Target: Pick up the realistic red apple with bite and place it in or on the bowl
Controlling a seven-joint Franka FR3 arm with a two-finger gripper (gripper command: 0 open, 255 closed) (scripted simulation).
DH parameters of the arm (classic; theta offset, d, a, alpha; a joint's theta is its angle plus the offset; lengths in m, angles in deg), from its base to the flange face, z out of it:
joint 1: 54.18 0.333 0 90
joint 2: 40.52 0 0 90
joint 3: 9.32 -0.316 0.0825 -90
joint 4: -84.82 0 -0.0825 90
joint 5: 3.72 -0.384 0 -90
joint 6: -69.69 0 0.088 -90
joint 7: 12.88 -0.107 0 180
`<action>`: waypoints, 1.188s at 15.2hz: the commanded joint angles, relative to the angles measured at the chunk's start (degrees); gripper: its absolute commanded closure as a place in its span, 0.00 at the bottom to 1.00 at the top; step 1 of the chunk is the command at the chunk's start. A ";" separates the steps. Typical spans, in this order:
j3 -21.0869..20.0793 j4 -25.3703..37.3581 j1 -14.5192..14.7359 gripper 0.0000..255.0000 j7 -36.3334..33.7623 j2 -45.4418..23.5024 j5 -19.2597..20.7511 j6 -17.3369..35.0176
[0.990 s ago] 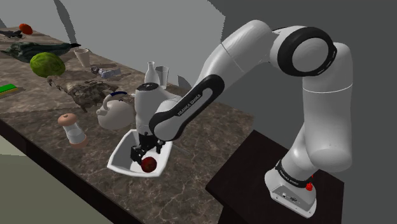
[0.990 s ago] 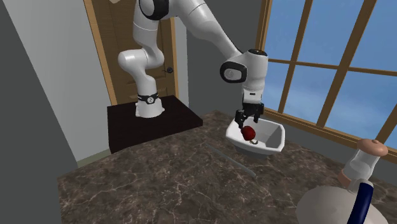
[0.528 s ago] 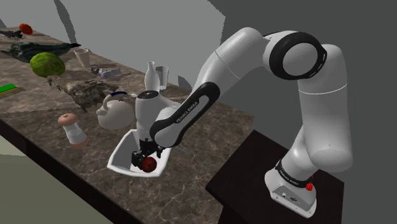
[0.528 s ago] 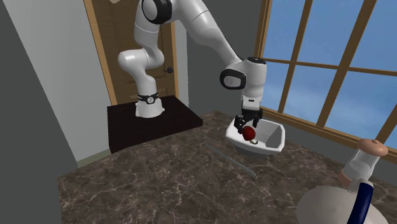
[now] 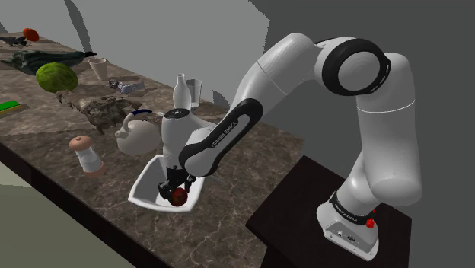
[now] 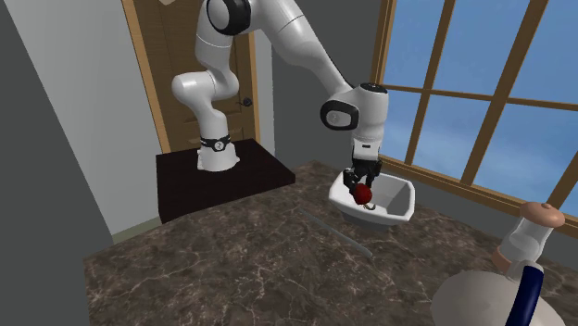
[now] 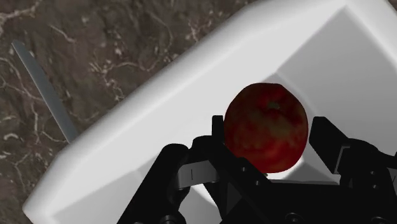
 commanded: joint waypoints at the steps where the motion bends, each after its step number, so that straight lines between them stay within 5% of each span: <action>1: 0.07 -0.07 -0.03 1.00 0.00 -0.07 0.01 0.00; 18: -1.84 -0.26 -1.56 1.00 0.81 6.47 -2.29 -6.18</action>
